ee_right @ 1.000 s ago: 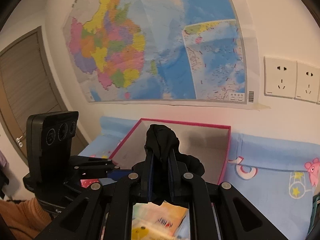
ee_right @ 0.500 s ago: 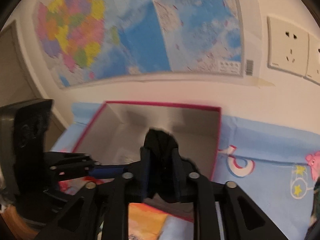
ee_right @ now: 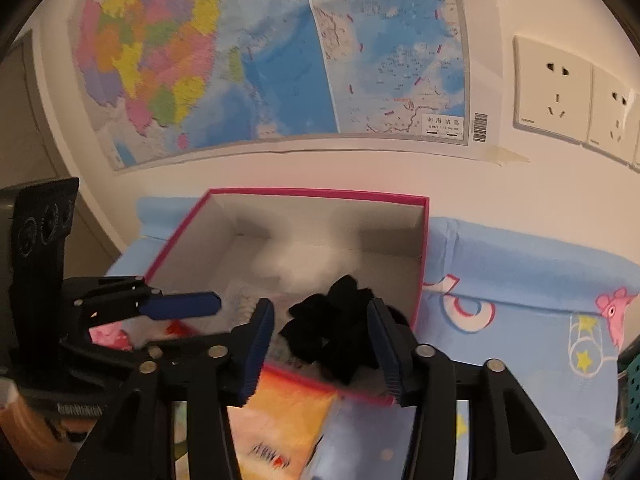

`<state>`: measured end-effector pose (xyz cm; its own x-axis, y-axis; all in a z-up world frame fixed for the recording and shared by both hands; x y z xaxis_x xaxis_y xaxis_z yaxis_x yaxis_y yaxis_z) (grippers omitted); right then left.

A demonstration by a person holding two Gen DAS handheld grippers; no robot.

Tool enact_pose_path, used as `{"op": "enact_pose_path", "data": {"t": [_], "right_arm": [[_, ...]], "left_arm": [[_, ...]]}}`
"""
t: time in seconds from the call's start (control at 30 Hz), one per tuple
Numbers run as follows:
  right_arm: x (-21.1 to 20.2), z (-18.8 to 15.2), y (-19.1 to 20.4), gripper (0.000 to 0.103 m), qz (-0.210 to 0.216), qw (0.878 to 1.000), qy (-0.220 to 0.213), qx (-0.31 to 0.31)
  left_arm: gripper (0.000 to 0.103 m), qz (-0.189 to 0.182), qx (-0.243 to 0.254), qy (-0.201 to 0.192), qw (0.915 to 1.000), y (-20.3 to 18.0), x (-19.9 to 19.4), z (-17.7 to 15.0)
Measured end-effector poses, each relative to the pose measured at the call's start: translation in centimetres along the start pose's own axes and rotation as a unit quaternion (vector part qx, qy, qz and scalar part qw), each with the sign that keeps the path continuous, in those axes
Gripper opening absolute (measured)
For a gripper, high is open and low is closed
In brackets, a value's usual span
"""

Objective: Organize soft objects
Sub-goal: 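Carry the black cloth into the pink box and open the right gripper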

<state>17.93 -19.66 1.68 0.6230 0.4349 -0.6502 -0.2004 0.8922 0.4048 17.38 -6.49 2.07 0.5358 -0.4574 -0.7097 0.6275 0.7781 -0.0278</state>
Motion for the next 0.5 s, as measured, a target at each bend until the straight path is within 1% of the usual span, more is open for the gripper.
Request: {"op": "enact_pose_path", "data": {"t": [0.07,0.13,0.23,0.3,0.4,0.5], "right_arm": [[-0.9,-0.8,0.4,0.056,0.021,1.000,0.001,0.000],[-1.8,-1.7,0.8,0.058,0.040,0.999,0.003,0.000],[-3.0,-3.3,2.0,0.059,0.068,0.998,0.010,-0.008],[-3.6,-4.6,3.0,0.059,0.091,0.996,0.017,-0.013],[-3.9,-6.6,4.5,0.060,0.112,0.993,0.033,-0.026],[-3.4,-8.5,6.2,0.060,0.119,0.991,0.047,-0.045]], "left_arm": [[0.054,0.001,-0.004,-0.017,0.9999,0.0,-1.6,-0.7],[0.055,0.002,-0.003,-0.034,0.9994,0.0,-3.4,-1.6],[0.055,0.005,-0.006,-0.045,0.9989,0.0,-5.6,-3.2],[0.055,0.010,-0.012,-0.049,0.9987,0.1,-6.8,-4.6],[0.056,0.013,-0.028,-0.050,0.9983,0.5,-8.2,-6.9],[0.056,0.018,-0.049,-0.039,0.9979,1.1,-8.7,-9.4]]}}
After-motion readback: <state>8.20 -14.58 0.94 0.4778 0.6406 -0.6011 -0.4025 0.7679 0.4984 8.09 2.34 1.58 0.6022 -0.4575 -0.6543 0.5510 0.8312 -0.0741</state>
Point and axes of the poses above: each gripper's, at about its wrist camera, not at the fingertips, and x roughly the way its jaws point, y to its left, z to its top, the point moved 4 cm from there along x, roughly the way its jaws point, and after that the axes turned 15 degrees about x, right-handed, at the moved point
